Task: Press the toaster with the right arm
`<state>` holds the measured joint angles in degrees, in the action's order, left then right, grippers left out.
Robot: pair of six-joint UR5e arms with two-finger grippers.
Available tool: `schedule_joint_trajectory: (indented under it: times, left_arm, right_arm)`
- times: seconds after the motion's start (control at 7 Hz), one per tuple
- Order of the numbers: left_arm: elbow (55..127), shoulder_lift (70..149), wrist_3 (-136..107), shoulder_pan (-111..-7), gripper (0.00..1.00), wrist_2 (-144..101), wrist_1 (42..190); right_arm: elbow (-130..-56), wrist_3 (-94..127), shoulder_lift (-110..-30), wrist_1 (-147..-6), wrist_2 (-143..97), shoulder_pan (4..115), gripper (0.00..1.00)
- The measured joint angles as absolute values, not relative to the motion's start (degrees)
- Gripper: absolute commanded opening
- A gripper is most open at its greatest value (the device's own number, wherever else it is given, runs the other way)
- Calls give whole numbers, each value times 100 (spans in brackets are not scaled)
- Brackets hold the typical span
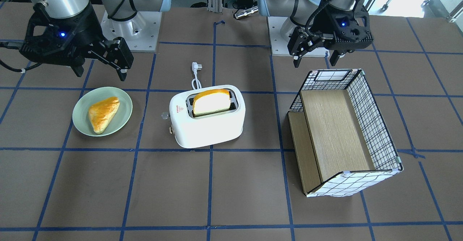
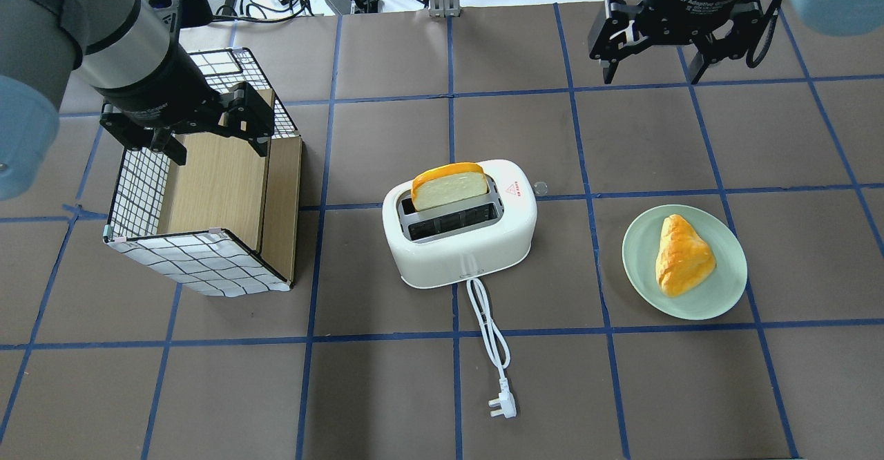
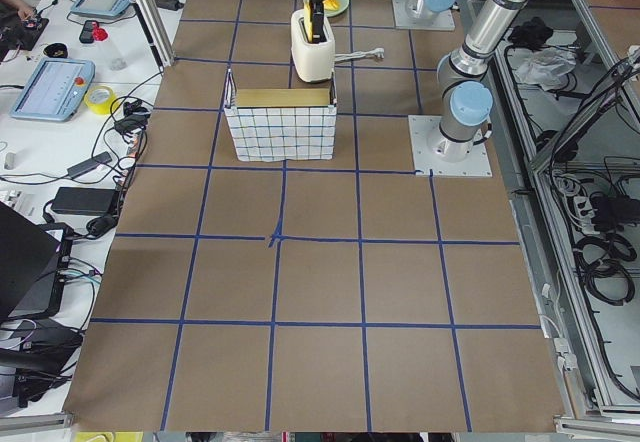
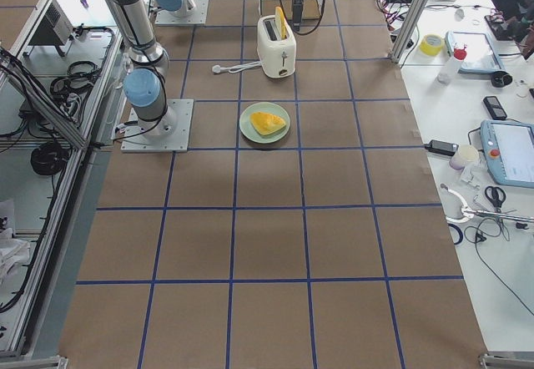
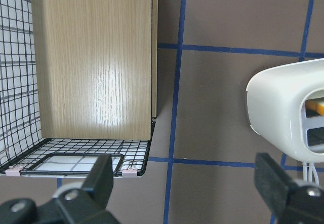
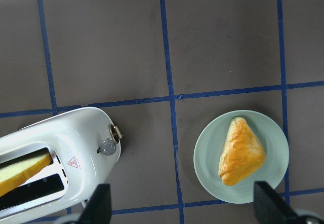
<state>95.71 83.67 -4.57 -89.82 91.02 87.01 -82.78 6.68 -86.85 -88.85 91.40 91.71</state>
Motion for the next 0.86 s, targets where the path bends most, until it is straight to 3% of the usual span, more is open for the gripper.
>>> schedule_joint_trajectory:
  times: [0.29, 0.43, 0.57, 0.71, 0.86]
  left_arm:
    - [9571, 8367, -457, -8982, 100, 9098, 8701]
    - [9571, 8367, -457, -8982, 100, 9097, 8701]
    - [9571, 8367, -457, -8982, 100, 9097, 8701]
    - [9571, 8367, -457, -8982, 100, 9097, 8701]
    - [9571, 8367, -457, -8983, 100, 9098, 8701]
  right_arm:
    - [-8272, 668, -8684, -8886, 9139, 9172, 100]
    - [-8271, 668, -8684, -8886, 9135, 9175, 94]
    - [-8271, 668, -8684, -8886, 9133, 9175, 25]
    - [-8268, 668, -8684, -8884, 9108, 9174, 0]
    - [-8271, 670, -8681, -8869, 8936, 9159, 0]
